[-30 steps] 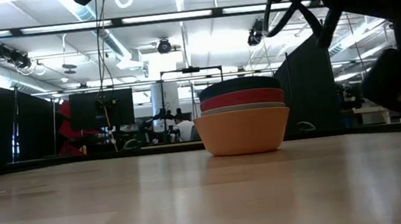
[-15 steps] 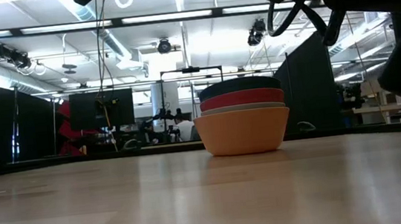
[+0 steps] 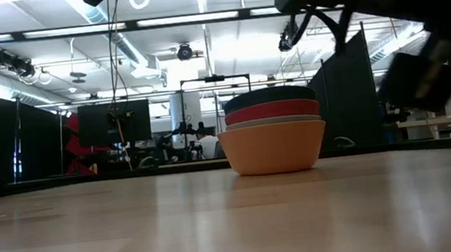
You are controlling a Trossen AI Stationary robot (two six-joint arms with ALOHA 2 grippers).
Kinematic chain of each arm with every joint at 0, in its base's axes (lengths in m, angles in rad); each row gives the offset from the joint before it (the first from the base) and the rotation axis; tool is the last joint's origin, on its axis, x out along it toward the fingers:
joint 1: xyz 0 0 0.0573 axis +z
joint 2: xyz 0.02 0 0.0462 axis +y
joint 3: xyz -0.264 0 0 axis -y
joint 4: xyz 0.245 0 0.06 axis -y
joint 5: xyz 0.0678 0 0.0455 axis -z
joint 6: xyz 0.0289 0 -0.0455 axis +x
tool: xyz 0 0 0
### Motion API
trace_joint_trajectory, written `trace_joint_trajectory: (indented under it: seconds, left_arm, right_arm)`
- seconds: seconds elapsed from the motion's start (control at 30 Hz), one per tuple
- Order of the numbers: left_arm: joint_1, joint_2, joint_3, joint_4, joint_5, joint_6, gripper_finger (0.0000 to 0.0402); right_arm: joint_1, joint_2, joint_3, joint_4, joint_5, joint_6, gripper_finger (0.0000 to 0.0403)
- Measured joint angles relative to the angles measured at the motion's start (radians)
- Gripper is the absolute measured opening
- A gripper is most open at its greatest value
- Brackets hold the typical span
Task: Nest bowls inside each other
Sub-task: Move the orange cup to the right side of the stacked bowls
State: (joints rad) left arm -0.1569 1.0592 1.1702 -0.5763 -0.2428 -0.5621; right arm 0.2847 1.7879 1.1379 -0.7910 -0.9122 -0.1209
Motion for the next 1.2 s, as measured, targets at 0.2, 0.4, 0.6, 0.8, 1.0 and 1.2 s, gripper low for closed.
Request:
trace_joint_trajectory:
  seconds: [0.2,0.4,0.6,0.8,1.0,1.2]
  left_arm:
    - [0.000,0.000,0.000,0.002,0.000,0.008,0.0158]
    - [0.000,0.000,0.000,0.003,0.000,0.008,0.0158]
    - [0.000,0.000,0.000,0.003,0.000,0.013,0.0158]
    - [0.000,0.000,0.000,0.003,0.000,0.018,0.0158]
    - [0.000,0.000,0.000,0.003,0.000,0.024,0.0158]
    - [0.000,0.000,0.000,0.002,0.000,0.032,0.0158]
  right_arm:
    - [-0.065,-0.046,0.018,-0.072,0.064,0.011,0.0001]
    - [-0.137,-0.109,0.060,-0.187,0.133,0.009,0.0001]
    - [-0.178,-0.127,0.102,-0.353,0.277,-0.033,0.0001]
    - [-0.243,-0.129,0.141,-0.382,0.413,-0.020,0.0001]
    - [-0.308,-0.131,0.180,-0.411,0.548,-0.007,0.0001]
    - [-0.376,-0.136,0.213,-0.454,0.670,-0.011,0.0000]
